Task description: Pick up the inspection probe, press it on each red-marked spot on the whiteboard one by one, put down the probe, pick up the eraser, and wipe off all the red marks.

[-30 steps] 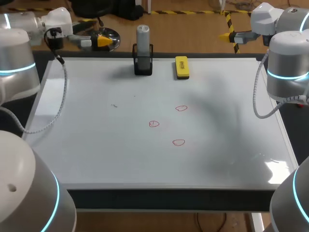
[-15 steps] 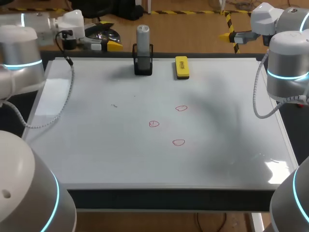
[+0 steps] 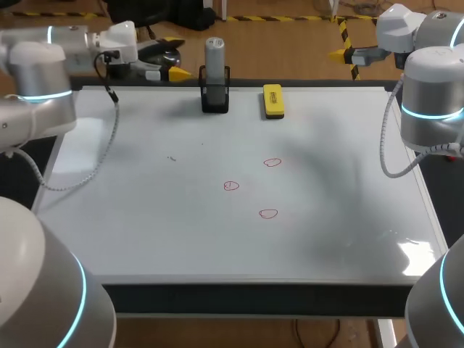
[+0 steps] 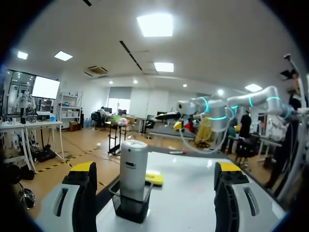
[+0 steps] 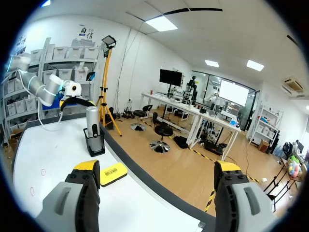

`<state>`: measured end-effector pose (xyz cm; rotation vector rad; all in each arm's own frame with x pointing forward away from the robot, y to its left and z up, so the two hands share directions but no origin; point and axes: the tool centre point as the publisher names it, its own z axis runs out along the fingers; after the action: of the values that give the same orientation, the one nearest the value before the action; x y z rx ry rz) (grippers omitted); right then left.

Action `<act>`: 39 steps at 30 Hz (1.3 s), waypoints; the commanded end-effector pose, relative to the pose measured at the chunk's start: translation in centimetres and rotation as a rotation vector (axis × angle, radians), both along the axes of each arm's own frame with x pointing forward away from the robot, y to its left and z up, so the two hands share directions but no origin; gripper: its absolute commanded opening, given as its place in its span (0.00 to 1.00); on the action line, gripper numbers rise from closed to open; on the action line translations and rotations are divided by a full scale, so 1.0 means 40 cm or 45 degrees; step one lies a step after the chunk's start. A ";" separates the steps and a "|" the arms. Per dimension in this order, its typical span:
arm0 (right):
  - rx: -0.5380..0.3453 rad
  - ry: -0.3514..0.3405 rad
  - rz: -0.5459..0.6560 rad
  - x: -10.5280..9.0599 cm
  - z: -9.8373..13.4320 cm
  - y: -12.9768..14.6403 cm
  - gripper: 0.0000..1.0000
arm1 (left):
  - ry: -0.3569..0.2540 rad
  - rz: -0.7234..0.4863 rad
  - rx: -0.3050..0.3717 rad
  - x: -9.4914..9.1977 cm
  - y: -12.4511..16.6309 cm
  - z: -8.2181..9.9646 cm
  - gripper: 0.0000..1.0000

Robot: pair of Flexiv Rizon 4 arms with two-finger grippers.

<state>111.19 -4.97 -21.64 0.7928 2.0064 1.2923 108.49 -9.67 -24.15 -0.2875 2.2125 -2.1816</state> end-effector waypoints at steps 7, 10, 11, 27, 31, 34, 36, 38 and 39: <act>-0.001 0.001 0.001 0.001 0.000 0.000 1.00 | -0.004 -0.130 -0.063 0.069 -0.034 -0.049 1.00; -0.001 0.001 0.001 0.001 0.000 0.000 1.00 | 0.001 -0.161 -0.069 0.080 -0.047 -0.060 1.00; -0.001 0.001 0.001 0.001 0.000 0.000 1.00 | 0.002 -0.173 -0.066 0.082 -0.050 -0.062 1.00; -0.001 0.001 0.001 0.001 0.000 0.000 1.00 | 0.006 -0.259 -0.054 0.098 -0.091 -0.081 1.00; -0.001 0.001 0.001 0.001 0.000 0.000 1.00 | 0.001 -0.264 -0.057 0.098 -0.103 -0.083 1.00; -0.001 0.001 0.001 0.001 0.000 0.000 1.00 | -0.004 -0.265 -0.058 0.093 -0.115 -0.081 1.00; -0.001 0.001 0.001 0.001 0.000 0.000 1.00 | -0.009 -0.266 -0.056 0.090 -0.123 -0.080 1.00; -0.001 0.001 0.001 0.001 0.000 0.000 1.00 | -0.012 -0.266 -0.057 0.086 -0.129 -0.077 1.00; -0.001 0.001 0.001 0.001 0.000 0.000 1.00 | -0.013 -0.265 -0.059 0.084 -0.131 -0.076 1.00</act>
<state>111.19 -4.97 -21.64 0.7928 2.0064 1.2923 111.45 -14.66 -26.97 -0.0814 2.2736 -2.3117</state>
